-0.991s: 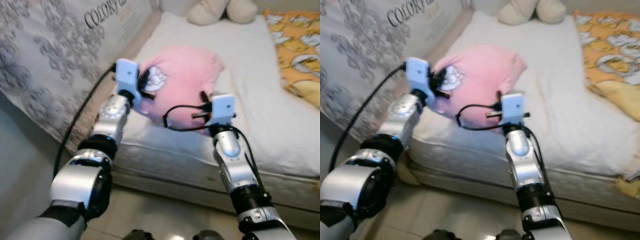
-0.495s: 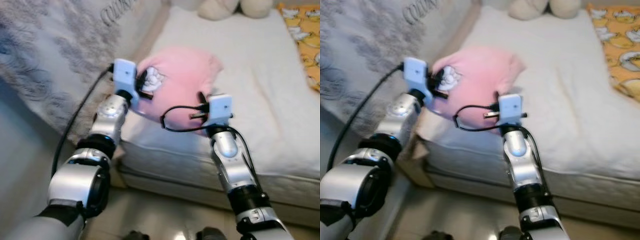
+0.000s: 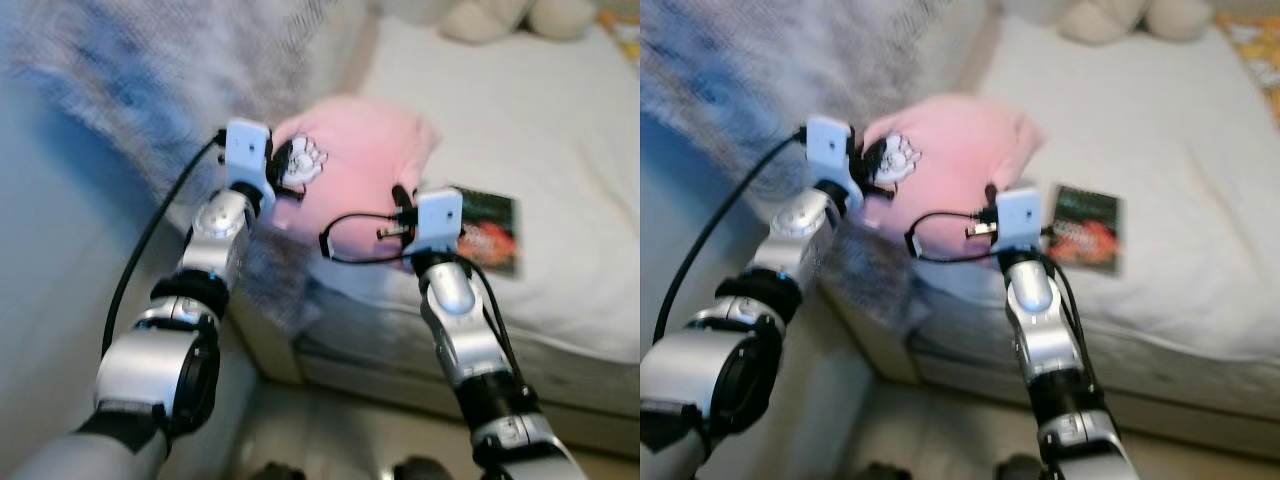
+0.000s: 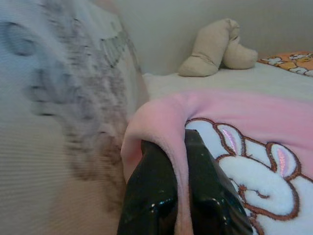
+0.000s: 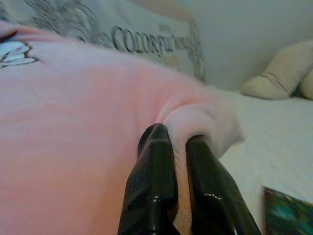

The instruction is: Clean up the room

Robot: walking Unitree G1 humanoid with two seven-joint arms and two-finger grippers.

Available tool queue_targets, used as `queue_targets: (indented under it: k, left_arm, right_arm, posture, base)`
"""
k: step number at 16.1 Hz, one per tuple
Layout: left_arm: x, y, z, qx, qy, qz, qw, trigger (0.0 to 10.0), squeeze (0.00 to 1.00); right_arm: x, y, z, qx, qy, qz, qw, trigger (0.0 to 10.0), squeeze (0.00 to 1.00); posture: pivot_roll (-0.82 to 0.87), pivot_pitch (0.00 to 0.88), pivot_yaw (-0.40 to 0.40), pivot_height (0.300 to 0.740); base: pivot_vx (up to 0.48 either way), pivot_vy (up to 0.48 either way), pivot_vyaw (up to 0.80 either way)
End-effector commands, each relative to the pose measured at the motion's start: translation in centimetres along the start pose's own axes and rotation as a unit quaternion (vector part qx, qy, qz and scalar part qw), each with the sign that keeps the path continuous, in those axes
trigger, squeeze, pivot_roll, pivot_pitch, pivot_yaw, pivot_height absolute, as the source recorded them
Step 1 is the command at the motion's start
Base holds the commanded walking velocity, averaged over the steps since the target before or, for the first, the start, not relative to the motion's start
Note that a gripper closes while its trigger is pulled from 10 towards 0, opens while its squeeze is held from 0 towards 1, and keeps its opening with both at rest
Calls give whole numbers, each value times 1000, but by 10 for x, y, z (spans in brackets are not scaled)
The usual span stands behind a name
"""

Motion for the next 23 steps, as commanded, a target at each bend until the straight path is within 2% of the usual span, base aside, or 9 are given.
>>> queue_targets:
  k: [1, 3, 4, 5, 10, 17, 23]
  left_arm:
    - [21, 5, 9, 23, -4, -35, 999, 10000, 0]
    - [21, 5, 9, 23, -4, -34, 999, 10000, 0]
    - [16, 8, -4, 14, 7, -21, 1000, 10000, 0]
    - [14, 9, -11, 9, 7, -16, 1000, 10000, 0]
    - [18, 11, -17, -2, -1, -29, 1000, 10000, 0]
    - [18, 12, -17, 6, 2, -27, 1000, 10000, 0]
    - [15, 11, -21, 7, 1, -25, 1000, 10000, 0]
  right_arm:
    - [4, -1, -17, -23, -6, -9, 1000, 10000, 0]
    - [4, -1, -17, -23, -6, -9, 1000, 10000, 0]
    - [6, 3, -29, -35, -17, -6, 999, 10000, 0]
    - [6, 3, -31, -37, -22, -4, 999, 10000, 0]
    - [4, 2, -31, -36, -21, -1, 999, 10000, 0]
    - [2, 2, -29, -35, -18, 1, 999, 10000, 0]
    - [2, 1, -29, -34, -19, 1, 999, 10000, 0]
  posture:
    - [-243, 0, 106, 719]
    - [-244, 0, 106, 719]
    - [-239, 0, 105, 719]
    - [-239, 0, 106, 719]
    - [-244, 0, 110, 719]
    - [-240, 0, 112, 719]
    - [-244, 0, 112, 719]
  base:
    - [296, 379, 0]
    - [296, 379, 0]
    - [364, -307, 0]
    - [360, -311, 0]
    - [371, -300, 0]
    - [0, 0, 0]
    - [286, -382, 0]
Point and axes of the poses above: a point about 5 cm out from each wrist's last joint towards the gripper, its own y axis pointing out of the wrist towards the gripper, its own x axis along the axis of the wrist's last joint, z = x × y, the point moved 4 cm from there along y, pointing out of the wrist towards the gripper, and after that the axes turned 3 degrees about y, right-handed, at the moved point
